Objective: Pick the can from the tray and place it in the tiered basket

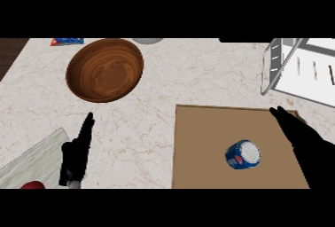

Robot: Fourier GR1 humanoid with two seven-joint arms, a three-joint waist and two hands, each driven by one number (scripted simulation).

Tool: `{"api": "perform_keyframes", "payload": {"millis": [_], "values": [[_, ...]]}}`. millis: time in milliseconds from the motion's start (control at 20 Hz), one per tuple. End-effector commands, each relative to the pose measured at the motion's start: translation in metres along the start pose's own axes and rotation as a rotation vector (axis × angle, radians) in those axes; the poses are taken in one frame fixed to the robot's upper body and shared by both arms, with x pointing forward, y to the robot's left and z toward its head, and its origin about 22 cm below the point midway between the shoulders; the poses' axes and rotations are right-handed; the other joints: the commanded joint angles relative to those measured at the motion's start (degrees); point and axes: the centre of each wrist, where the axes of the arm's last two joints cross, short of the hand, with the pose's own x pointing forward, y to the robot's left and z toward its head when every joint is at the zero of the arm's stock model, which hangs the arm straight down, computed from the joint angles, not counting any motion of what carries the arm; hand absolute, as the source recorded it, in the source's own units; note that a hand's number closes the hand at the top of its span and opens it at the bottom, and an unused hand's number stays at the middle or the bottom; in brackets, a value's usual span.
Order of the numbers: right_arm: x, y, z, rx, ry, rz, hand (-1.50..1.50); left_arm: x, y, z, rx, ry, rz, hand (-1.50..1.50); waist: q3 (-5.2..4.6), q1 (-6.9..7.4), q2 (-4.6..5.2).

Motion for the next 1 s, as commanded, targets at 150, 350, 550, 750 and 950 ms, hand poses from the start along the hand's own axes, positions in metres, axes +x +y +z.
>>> {"api": "perform_keyframes", "payload": {"millis": [150, 350, 550, 750, 950], "values": [[0.008, 0.034, -0.012, 0.081, 0.077, 0.056, -1.50, 0.007, -0.004, -0.010, 0.004, 0.042, 0.004, 0.00, -0.12, -0.72, 0.09], [0.025, 0.024, -0.016, 0.085, 0.063, 0.034, -1.50, -0.011, 0.006, 0.017, 0.011, 0.033, 0.009, 0.00, -0.13, -0.40, 0.04], [0.022, 0.032, -0.021, 0.140, 0.117, 0.131, -1.50, 0.009, 0.002, -0.003, -0.001, 0.037, 0.008, 0.00, -0.15, -0.45, 0.07], [0.023, 0.040, -0.048, 0.189, 0.194, 0.157, -1.50, -0.003, 0.008, 0.008, -0.002, 0.028, 0.005, 0.00, -0.17, 0.19, 0.18], [0.036, 0.042, -0.028, 0.216, 0.173, 0.169, -1.50, 0.003, -0.019, 0.004, 0.005, 0.037, 0.014, 0.00, -0.17, -0.68, 0.03]]}}
